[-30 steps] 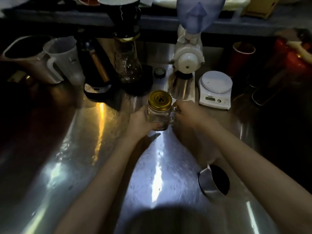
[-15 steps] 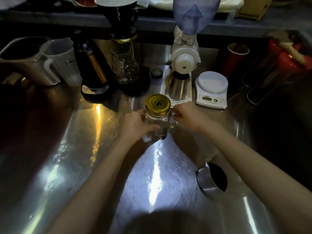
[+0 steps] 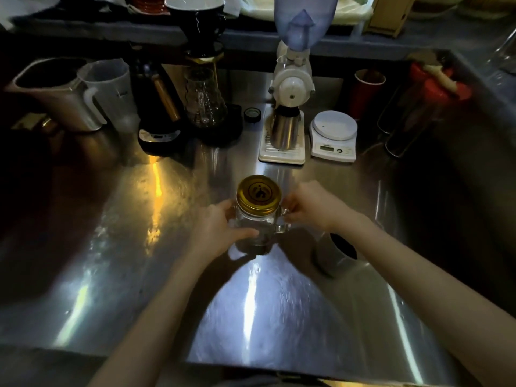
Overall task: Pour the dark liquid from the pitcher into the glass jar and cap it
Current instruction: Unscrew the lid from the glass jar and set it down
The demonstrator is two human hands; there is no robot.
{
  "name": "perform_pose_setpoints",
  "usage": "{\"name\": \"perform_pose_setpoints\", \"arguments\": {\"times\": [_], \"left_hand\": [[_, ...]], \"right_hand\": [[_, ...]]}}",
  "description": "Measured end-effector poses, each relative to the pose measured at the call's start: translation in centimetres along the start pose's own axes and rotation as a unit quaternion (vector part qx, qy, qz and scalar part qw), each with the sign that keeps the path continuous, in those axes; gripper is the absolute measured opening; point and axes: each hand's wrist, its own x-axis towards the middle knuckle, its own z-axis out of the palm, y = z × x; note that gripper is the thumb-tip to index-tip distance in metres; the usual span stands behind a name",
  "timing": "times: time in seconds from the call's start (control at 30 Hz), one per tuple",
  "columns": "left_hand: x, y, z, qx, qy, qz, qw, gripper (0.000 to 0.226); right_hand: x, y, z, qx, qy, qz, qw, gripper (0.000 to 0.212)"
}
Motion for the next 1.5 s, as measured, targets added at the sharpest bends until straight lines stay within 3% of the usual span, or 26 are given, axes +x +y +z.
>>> {"name": "perform_pose_setpoints", "arguments": {"times": [0.7, 0.9, 1.0, 1.07, 1.2, 1.37, 1.5], "left_hand": [[-3.5, -1.1, 2.6, -0.014, 0.037, 0.018, 0.999, 0.054], [-3.8, -1.6, 2.8, 0.015, 0.027, 0.041, 0.999, 0.062], [-3.6, -2.0, 2.3, 0.067, 0.002, 0.062, 0.996, 0.087], [-3.4, -2.1, 1.8, 0.08, -0.007, 0.093, 0.992, 0.095], [-3.2, -2.1, 1.5, 0.16, -0.001, 0.137, 0.978, 0.096], [-3.5, -1.6, 2.1, 0.165, -0.003, 0.11, 0.98, 0.092], [-3.5, -1.8, 2.6, 0.125, 0.001, 0.108, 0.986, 0.082]], "right_hand": [[-2.0, -0.5, 2.4, -0.06, -0.004, -0.017, 0.998, 0.014], [-2.2, -0.3, 2.3, -0.065, -0.013, -0.018, 0.998, 0.022], [-2.4, -0.1, 1.6, -0.095, -0.037, 0.001, 0.995, 0.033], [-2.7, -0.2, 0.7, -0.104, -0.008, 0.002, 0.995, 0.032], [-3.4, -1.8, 0.0, -0.057, 0.139, -0.068, 0.986, 0.045], [-3.4, -3.5, 2.4, -0.106, 0.088, -0.106, 0.985, 0.071], [-2.8, -3.5, 3.4, -0.12, 0.109, -0.113, 0.98, 0.072]]}}
